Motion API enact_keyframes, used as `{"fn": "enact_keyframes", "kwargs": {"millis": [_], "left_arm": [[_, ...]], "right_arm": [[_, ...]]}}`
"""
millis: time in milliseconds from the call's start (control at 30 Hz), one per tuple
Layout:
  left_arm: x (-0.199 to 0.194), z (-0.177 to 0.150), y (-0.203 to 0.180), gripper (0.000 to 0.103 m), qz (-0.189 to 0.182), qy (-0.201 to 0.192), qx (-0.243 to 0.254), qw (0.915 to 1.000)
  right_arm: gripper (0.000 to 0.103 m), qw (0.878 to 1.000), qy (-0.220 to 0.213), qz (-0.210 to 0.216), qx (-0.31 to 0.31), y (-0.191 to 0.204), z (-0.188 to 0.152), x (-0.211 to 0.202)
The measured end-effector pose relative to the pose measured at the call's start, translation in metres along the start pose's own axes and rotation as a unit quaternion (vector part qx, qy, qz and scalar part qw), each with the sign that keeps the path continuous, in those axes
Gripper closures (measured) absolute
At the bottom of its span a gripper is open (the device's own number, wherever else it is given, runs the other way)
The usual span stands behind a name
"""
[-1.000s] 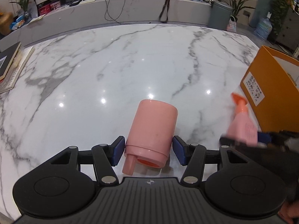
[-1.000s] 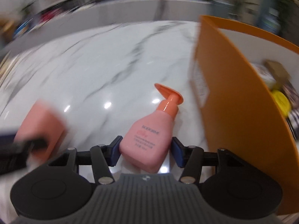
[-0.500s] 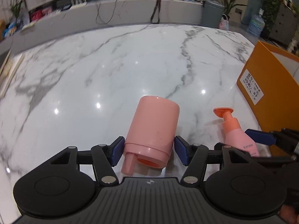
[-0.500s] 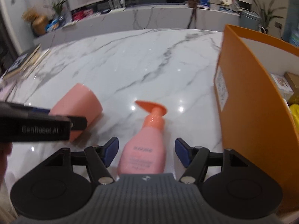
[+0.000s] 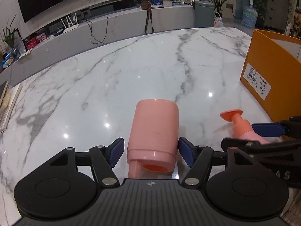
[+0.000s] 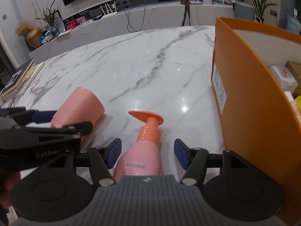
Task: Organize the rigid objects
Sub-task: 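Hold the pink cup in the left tool while the right tool grasps the pink pump bottle, then carry the pink cup and pump bottle over the orange box with both tools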
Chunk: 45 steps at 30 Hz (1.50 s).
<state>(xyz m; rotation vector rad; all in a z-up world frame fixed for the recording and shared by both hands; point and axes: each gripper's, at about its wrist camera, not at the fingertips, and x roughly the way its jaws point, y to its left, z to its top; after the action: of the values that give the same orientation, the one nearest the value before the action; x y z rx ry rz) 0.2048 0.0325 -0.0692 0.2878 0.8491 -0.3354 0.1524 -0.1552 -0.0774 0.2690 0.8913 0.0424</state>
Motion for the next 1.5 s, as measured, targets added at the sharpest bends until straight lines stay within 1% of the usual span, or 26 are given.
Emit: {"fn": "enact_keyframes", "kwargs": {"millis": [33, 100, 133, 167, 200, 233, 267, 333, 467, 567, 667, 733, 800, 933, 1100, 1133, 1200, 1300, 1367, 1400, 1500], "left_arm": [[0.001, 0.001, 0.001, 0.026, -0.002, -0.003, 0.000, 1.0000], [0.004, 0.002, 0.002, 0.032, -0.009, -0.006, -0.004, 0.9999], [0.004, 0.001, 0.002, 0.038, -0.014, -0.006, -0.007, 0.9999], [0.004, 0.001, 0.002, 0.041, -0.015, -0.007, -0.009, 0.9998], [0.004, 0.000, 0.000, 0.041, -0.013, -0.007, -0.005, 0.9999], [0.003, 0.000, -0.001, 0.041, -0.011, -0.007, 0.002, 0.9999], [0.003, -0.001, -0.002, 0.041, -0.007, -0.005, 0.006, 0.9999], [0.001, 0.000, -0.002, 0.041, -0.001, 0.002, -0.001, 1.0000], [-0.012, 0.001, 0.008, 0.041, -0.004, 0.021, -0.046, 0.9987], [-0.032, 0.004, 0.012, 0.041, -0.018, 0.015, -0.070, 0.9973], [-0.054, 0.008, 0.008, 0.041, -0.016, 0.005, -0.078, 0.9968], [-0.069, 0.008, 0.003, 0.041, -0.027, -0.001, -0.087, 0.9959], [-0.084, 0.008, -0.005, 0.041, -0.031, -0.010, -0.085, 0.9959], [-0.115, 0.016, -0.024, 0.041, -0.022, -0.040, -0.053, 0.9975], [-0.152, 0.044, -0.057, 0.041, -0.056, -0.075, -0.008, 0.9956], [-0.156, 0.050, -0.066, 0.041, -0.064, -0.078, 0.002, 0.9949], [-0.162, 0.064, -0.087, 0.041, -0.085, -0.081, 0.024, 0.9929], [-0.161, 0.080, -0.124, 0.041, -0.125, -0.079, 0.060, 0.9872], [-0.153, 0.090, -0.151, 0.041, -0.147, -0.069, 0.083, 0.9833], [-0.146, 0.096, -0.164, 0.041, -0.157, -0.057, 0.091, 0.9816], [-0.115, 0.109, -0.198, 0.041, -0.185, 0.008, 0.096, 0.9780]], "right_arm": [[0.044, 1.000, -0.001, 0.004, 0.004, -0.001, 0.001, 0.001], [0.045, 1.000, -0.003, 0.012, 0.011, -0.003, 0.002, 0.001], [0.052, 1.000, -0.003, 0.016, 0.011, -0.003, 0.003, 0.001], [0.056, 1.000, -0.003, 0.019, 0.011, -0.004, 0.003, 0.002], [0.067, 1.000, -0.001, 0.022, 0.009, -0.004, 0.003, 0.002], [0.071, 1.000, 0.000, 0.027, 0.008, -0.004, 0.003, 0.002], [0.072, 1.000, 0.002, 0.031, 0.006, -0.003, 0.003, 0.001], [0.077, 1.000, 0.000, 0.023, -0.006, 0.000, 0.002, -0.002], [0.078, 0.999, -0.019, 0.025, -0.040, 0.007, 0.001, -0.022], [0.078, 0.997, -0.036, 0.033, -0.062, 0.013, 0.000, -0.040], [0.078, 0.996, -0.045, 0.037, -0.064, 0.013, -0.001, -0.058], [0.078, 0.996, -0.053, 0.038, -0.064, 0.010, -0.002, -0.071], [0.078, 0.995, -0.069, 0.038, -0.061, 0.006, -0.001, -0.087], [0.078, 0.992, -0.107, 0.046, -0.044, -0.008, 0.006, -0.123], [0.078, 0.987, -0.156, 0.041, -0.009, -0.047, 0.021, -0.172], [0.078, 0.986, -0.162, 0.035, -0.002, -0.058, 0.025, -0.180], [0.078, 0.985, -0.168, 0.039, 0.015, -0.083, 0.033, -0.195], [0.078, 0.985, -0.170, 0.003, 0.031, -0.121, 0.039, -0.213], [0.078, 0.984, -0.171, -0.016, 0.043, -0.148, 0.039, -0.221], [0.078, 0.984, -0.167, -0.029, 0.047, -0.162, 0.039, -0.222], [0.078, 0.986, -0.139, -0.065, 0.070, -0.194, 0.036, -0.217]]}}
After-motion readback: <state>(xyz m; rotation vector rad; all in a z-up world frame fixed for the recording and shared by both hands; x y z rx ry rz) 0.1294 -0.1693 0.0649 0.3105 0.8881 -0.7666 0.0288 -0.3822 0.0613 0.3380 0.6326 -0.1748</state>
